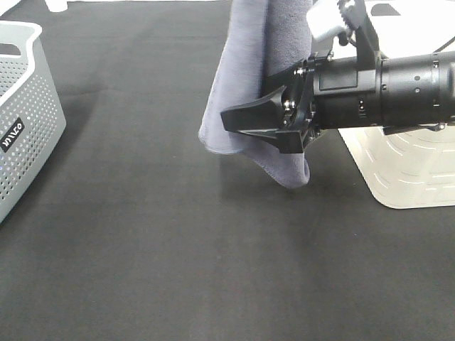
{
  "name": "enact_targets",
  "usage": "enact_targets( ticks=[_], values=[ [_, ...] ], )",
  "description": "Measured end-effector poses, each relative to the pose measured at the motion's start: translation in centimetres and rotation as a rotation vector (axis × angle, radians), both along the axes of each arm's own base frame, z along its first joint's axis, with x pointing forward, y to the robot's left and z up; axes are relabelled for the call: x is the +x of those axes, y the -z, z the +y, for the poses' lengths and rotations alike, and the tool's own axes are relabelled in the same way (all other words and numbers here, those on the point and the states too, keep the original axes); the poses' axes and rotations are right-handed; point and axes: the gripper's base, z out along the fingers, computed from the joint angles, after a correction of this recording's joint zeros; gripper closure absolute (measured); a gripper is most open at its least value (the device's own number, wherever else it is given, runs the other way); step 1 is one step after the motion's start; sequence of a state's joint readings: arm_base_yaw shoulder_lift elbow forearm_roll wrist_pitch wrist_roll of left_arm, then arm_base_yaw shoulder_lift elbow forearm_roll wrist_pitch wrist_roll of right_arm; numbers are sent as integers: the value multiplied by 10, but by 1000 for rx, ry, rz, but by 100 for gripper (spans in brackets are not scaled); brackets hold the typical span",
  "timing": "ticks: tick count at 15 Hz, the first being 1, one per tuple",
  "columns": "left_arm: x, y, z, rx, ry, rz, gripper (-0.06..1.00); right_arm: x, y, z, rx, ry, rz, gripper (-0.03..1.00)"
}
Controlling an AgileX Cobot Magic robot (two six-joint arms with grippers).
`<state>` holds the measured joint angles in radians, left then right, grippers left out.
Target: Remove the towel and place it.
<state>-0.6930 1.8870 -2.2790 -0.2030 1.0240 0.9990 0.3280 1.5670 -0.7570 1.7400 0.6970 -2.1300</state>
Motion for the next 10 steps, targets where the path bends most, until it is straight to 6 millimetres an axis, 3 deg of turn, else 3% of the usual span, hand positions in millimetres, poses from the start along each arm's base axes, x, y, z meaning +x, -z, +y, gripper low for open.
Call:
enact_targets(
  ticks=[4,10],
  values=[
    [0,1,0,6,5,-5,94,-2,4,5,44,-66,22,38],
    [0,1,0,8,8,-7,94,-5,7,7,102,-73,136,64]
  ],
)
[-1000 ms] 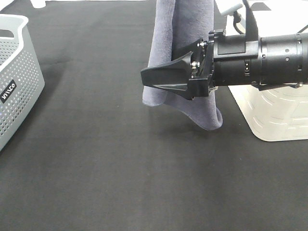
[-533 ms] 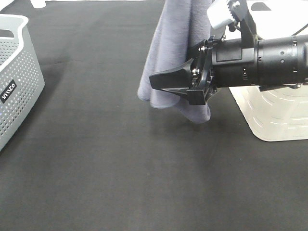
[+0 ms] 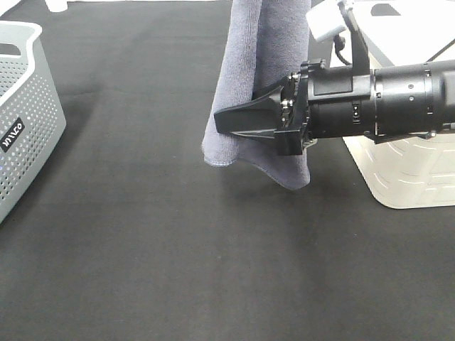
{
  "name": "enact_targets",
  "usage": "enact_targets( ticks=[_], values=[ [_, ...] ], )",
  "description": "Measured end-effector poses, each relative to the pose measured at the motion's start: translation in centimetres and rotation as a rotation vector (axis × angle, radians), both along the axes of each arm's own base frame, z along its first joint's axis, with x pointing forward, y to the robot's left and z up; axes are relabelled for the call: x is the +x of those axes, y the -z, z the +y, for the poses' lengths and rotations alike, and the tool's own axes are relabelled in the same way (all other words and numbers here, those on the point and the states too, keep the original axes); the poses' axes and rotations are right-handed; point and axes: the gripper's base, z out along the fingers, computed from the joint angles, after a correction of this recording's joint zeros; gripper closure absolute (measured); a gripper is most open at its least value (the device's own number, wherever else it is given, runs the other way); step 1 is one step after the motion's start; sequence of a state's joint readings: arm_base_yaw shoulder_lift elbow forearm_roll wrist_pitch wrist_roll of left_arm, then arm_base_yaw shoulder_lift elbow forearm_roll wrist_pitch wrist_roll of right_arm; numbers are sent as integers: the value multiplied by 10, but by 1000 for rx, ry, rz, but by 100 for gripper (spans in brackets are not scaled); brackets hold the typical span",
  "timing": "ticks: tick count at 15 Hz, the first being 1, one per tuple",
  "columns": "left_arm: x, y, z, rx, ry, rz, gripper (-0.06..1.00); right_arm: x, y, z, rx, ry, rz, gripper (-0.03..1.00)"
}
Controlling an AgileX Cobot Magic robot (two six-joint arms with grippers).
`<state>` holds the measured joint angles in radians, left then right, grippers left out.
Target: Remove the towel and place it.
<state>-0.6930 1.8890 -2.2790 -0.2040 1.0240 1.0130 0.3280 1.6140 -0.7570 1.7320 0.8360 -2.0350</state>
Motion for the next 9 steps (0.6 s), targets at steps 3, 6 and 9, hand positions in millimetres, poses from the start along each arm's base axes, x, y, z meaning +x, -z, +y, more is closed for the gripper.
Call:
enact_targets(
  ticks=[3,6,9],
  values=[
    [2,0,2,22,-14,-18,94,-4,4,-1,-30,-20,72,69],
    [3,1,3,34,-22,-28,94,-8,8,-2,-68,-35,154,69],
    [3,1,3,39,-25,-32,94,-11,11,-3,-97,-48,192,75]
  ],
)
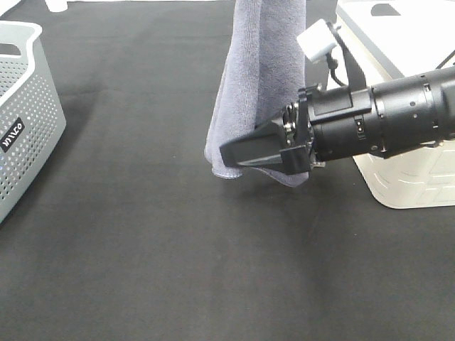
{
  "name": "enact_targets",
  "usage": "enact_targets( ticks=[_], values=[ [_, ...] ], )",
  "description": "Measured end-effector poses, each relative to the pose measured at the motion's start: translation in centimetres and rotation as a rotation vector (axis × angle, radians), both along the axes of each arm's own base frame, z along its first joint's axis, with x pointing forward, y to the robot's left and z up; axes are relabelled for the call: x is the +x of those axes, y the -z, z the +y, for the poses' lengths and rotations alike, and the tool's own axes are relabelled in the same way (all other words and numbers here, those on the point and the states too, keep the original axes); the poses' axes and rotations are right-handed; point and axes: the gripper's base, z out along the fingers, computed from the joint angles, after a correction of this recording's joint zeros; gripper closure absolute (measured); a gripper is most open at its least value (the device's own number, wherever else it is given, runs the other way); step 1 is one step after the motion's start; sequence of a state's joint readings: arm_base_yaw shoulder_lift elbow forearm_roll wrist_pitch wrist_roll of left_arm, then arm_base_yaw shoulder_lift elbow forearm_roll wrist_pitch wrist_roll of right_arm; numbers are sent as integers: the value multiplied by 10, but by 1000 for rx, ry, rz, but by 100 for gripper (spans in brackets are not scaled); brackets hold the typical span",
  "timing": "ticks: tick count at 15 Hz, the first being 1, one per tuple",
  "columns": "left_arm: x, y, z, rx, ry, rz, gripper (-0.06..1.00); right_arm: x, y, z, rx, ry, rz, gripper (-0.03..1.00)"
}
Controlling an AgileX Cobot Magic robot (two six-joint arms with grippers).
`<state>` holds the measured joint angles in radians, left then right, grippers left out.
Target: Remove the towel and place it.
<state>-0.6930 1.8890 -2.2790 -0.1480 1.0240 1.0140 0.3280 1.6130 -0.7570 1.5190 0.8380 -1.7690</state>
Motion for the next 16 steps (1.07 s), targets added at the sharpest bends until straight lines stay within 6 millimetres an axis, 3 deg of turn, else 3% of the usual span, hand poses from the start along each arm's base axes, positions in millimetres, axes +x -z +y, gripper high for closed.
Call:
enact_targets(
  ticks=[4,8,10,12,16],
  values=[
    [2,3,-1,11,-1,8,94,-7,-9,-3,-24,-6,20,95],
    [16,35,1,182,-91,116,94,-19,-13,-14,-188,65,195,96],
    [18,38,5,216,-133,128,94,-18,-16,-18,-255,81,228,96],
    [21,40,10,226,-206,144,94,-15,-31,-24,-387,92,268,96],
    [21,40,10,153,-287,210,94,3,-83,-38,-627,198,313,96]
  ],
)
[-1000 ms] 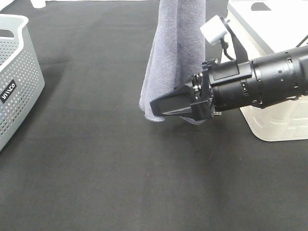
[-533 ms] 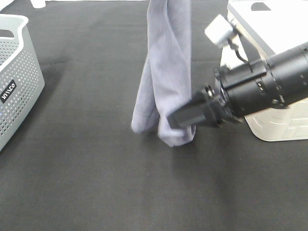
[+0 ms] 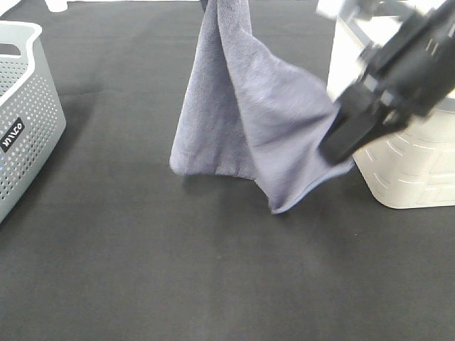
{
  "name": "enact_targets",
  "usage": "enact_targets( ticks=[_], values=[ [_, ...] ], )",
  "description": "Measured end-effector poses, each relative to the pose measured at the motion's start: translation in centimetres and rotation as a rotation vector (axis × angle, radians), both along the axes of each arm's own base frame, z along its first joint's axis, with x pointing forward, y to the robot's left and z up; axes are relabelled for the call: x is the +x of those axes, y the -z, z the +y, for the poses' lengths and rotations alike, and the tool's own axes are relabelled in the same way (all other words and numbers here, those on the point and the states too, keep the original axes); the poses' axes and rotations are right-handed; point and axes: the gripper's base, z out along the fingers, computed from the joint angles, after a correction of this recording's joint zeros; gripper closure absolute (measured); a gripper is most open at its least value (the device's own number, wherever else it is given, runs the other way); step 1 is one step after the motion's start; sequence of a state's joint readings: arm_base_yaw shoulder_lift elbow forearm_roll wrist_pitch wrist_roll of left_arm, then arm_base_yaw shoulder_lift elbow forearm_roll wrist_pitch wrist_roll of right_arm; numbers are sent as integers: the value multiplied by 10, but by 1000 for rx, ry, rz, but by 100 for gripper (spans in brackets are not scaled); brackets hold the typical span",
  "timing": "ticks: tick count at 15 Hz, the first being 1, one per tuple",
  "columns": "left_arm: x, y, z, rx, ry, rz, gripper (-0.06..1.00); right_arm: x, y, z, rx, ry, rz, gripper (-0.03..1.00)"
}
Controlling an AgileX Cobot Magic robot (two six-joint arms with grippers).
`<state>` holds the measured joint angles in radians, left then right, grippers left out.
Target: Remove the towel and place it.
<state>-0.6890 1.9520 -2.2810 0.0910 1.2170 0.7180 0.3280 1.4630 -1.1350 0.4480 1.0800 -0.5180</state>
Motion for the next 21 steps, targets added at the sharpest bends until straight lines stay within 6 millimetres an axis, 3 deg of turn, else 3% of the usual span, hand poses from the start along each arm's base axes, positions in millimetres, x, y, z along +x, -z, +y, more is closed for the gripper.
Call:
enact_targets(
  ticks=[1,2,3,4,7,10,13,18,21],
  values=[
    [0,0,0,-28,-34,19,94,4,-14,-3,-46,21,-15,96],
    [5,5,0,-84,-163,59,94,13,-42,-9,-116,77,-88,96],
    [5,5,0,-84,-163,59,94,13,-42,-9,-116,77,-88,96],
    [11,11,1,-118,-281,77,94,19,-54,-11,-137,101,-127,96],
    [21,12,12,-169,-523,30,94,25,-67,-12,-159,30,-225,96],
    [31,12,24,-173,-613,-11,94,41,-67,-7,-148,-55,-389,96],
    [60,18,44,-221,-672,-74,94,70,-56,1,-152,-101,-495,96],
    [102,23,73,-329,-726,-212,94,139,-64,17,-206,-132,-745,96],
    [125,21,90,-455,-743,-325,94,180,-58,29,-212,-115,-843,96]
  ],
)
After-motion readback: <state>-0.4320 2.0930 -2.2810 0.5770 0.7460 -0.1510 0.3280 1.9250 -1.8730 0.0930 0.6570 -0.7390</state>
